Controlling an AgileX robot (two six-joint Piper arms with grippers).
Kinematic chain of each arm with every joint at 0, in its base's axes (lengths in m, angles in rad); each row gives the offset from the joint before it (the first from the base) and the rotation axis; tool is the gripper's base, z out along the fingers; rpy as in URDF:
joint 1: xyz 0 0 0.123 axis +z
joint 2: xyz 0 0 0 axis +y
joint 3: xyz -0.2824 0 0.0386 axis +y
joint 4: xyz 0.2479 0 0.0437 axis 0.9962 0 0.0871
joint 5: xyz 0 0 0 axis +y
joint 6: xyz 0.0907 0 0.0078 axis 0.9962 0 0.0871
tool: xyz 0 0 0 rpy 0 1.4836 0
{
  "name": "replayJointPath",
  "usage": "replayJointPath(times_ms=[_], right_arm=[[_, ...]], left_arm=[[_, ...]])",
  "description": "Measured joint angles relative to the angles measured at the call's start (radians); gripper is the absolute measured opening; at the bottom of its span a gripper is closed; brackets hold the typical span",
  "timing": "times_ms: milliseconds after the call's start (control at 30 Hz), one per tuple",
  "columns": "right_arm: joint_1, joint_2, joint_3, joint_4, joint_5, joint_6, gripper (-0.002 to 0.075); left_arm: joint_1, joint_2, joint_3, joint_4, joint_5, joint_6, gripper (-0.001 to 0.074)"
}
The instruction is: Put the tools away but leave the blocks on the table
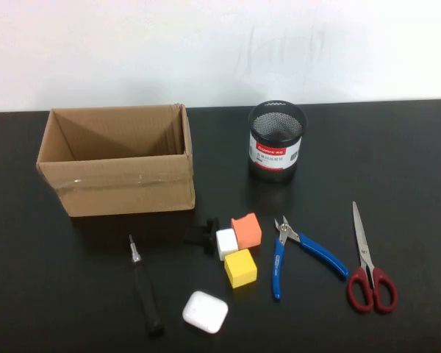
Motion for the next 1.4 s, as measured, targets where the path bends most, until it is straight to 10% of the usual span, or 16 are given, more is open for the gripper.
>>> replayJointPath(times_ms=[933, 1400], right_arm=[[0.0, 0.0, 0.0, 0.002, -0.033, 0.007, -0.0006], [0.0, 0.0, 0.0, 0.002, -0.678, 0.007, -0.0006]], left_arm=[[0.0, 0.0, 0.0, 0.0, 0.0, 0.0, 0.0], [0.0, 0.0, 0.0, 0.0, 0.0, 0.0, 0.0]])
